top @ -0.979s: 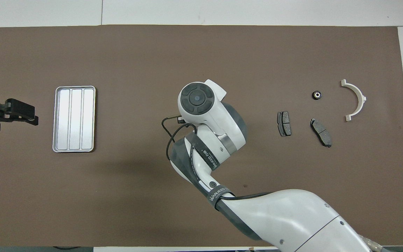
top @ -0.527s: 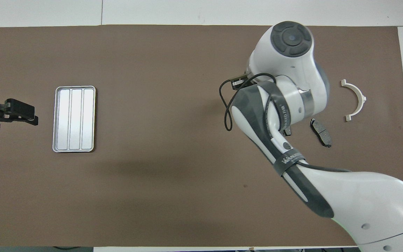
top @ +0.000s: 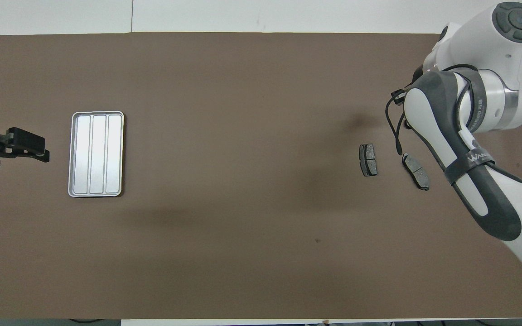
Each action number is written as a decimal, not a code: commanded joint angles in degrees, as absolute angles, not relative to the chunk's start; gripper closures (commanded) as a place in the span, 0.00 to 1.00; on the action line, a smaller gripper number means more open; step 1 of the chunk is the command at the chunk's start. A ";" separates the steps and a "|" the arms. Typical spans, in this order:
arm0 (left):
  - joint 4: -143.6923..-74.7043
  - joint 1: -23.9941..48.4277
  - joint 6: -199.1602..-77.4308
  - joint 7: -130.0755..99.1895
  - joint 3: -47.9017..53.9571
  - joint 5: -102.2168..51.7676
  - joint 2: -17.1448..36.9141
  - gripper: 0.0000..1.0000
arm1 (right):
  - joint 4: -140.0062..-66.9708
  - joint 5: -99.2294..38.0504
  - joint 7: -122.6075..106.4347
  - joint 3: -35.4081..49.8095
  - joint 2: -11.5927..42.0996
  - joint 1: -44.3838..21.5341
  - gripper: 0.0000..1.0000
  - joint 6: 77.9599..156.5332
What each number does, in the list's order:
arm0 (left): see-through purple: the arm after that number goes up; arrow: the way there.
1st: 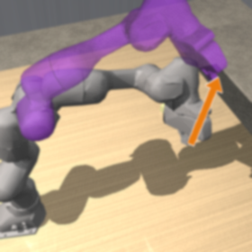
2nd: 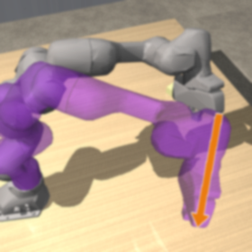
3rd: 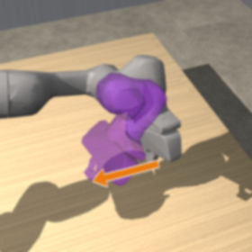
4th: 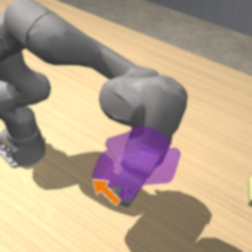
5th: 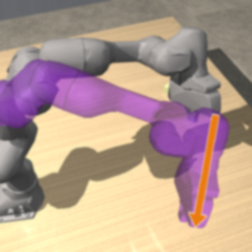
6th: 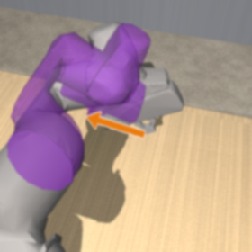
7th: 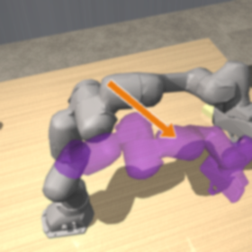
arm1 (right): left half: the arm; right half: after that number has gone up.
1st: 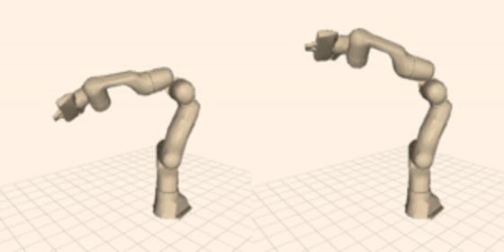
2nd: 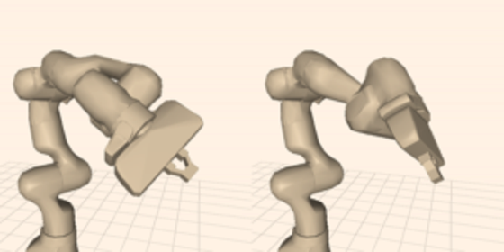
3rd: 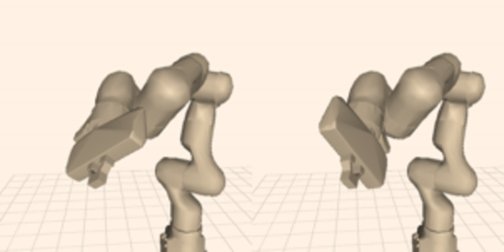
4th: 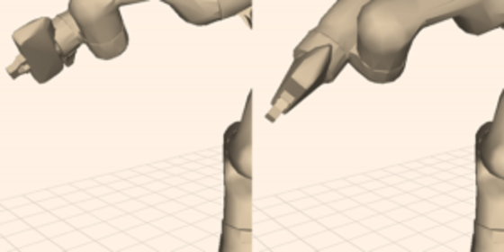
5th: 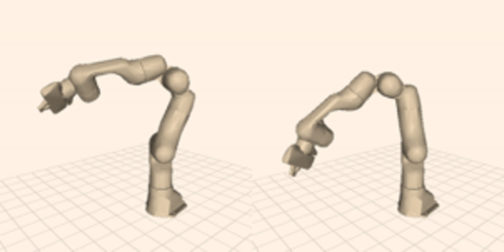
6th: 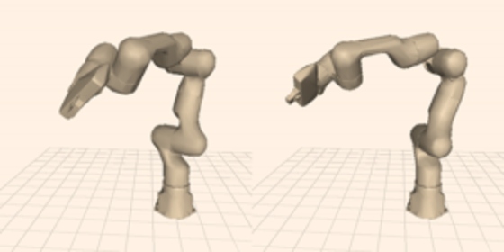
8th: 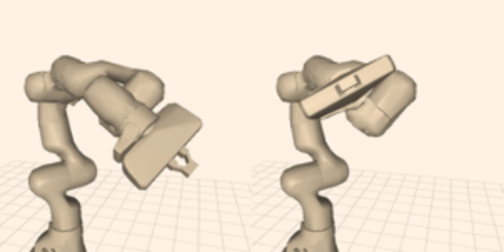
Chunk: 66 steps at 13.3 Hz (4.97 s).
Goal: Place bearing gear from tray to pile
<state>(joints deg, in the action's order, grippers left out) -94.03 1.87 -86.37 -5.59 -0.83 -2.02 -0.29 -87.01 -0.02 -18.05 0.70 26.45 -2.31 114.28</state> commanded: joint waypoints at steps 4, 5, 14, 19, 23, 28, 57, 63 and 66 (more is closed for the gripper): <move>-93.60 1.85 -85.25 -5.62 -0.70 -1.76 -0.79 0.00 | -99.57 -1.32 -20.57 1.49 23.29 -1.23 1.00 123.74; -93.60 1.85 -85.25 -5.62 -0.70 -1.76 -0.79 0.00 | -100.10 -1.32 -20.39 1.49 23.29 -1.23 1.00 123.84; -93.60 1.85 -85.25 -5.62 -0.70 -1.76 -0.79 0.00 | -105.73 -1.41 -20.92 1.49 23.20 -0.88 1.00 128.32; -93.60 1.85 -85.25 -5.62 -0.70 -1.76 -0.79 0.00 | -107.75 -1.32 -20.92 1.49 23.29 -0.88 1.00 131.40; -93.60 1.85 -85.25 -5.62 -0.70 -1.76 -0.79 0.00 | -107.49 -1.41 -19.87 1.49 23.38 -0.88 0.71 131.57; -93.60 1.85 -85.25 -5.62 -0.70 -1.76 -0.79 0.00 | -104.16 -1.32 -16.96 1.41 22.59 -1.32 0.08 130.43; -93.60 1.85 -85.25 -5.62 -0.70 -1.76 -0.79 0.00 | -98.00 0.53 5.80 0.88 2.02 0.17 0.00 99.58; -93.60 1.85 -85.25 -5.62 -0.70 -1.76 -0.79 0.00 | -98.35 0.35 6.68 0.79 1.41 0.88 0.00 98.79; -93.60 1.85 -85.25 -5.62 -0.70 -1.76 -0.79 0.00 | -98.17 0.53 5.72 0.70 1.41 1.66 0.00 98.70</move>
<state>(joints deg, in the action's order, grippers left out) -94.03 1.87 -86.37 -5.59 -0.83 -2.02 -0.29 -97.37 0.08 5.45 0.07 2.59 0.28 99.45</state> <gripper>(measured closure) 0.000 0.000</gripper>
